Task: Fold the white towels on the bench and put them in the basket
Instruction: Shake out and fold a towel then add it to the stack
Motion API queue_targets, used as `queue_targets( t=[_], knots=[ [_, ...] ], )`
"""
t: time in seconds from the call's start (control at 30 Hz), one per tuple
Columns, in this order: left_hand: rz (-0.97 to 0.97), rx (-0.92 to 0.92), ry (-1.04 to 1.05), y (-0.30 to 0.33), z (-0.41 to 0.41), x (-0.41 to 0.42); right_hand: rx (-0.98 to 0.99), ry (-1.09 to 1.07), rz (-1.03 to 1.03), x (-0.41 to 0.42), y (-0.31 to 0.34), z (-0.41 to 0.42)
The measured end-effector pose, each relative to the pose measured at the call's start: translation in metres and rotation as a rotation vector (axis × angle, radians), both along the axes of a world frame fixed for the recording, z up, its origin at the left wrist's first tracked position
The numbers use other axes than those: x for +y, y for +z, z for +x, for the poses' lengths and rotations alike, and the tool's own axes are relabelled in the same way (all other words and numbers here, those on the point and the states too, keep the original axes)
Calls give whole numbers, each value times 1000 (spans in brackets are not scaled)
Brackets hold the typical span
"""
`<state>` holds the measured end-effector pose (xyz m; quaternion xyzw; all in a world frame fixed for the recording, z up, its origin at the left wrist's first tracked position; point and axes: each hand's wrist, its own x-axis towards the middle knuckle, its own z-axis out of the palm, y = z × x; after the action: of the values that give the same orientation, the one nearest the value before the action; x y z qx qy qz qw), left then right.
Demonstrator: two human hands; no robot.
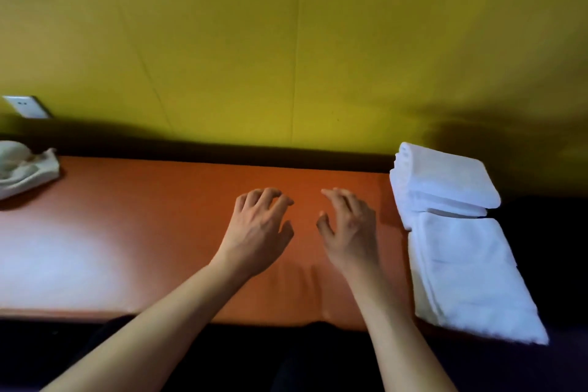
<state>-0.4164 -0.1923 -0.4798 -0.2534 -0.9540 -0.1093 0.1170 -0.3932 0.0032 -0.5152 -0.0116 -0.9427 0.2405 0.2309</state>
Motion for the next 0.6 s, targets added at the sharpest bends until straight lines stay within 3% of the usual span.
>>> queue_targets(
  t=[0.6],
  knots=[
    [69,-79,441,-45,23,-288,-292,379,26,-282,-29,-43]
  ],
)
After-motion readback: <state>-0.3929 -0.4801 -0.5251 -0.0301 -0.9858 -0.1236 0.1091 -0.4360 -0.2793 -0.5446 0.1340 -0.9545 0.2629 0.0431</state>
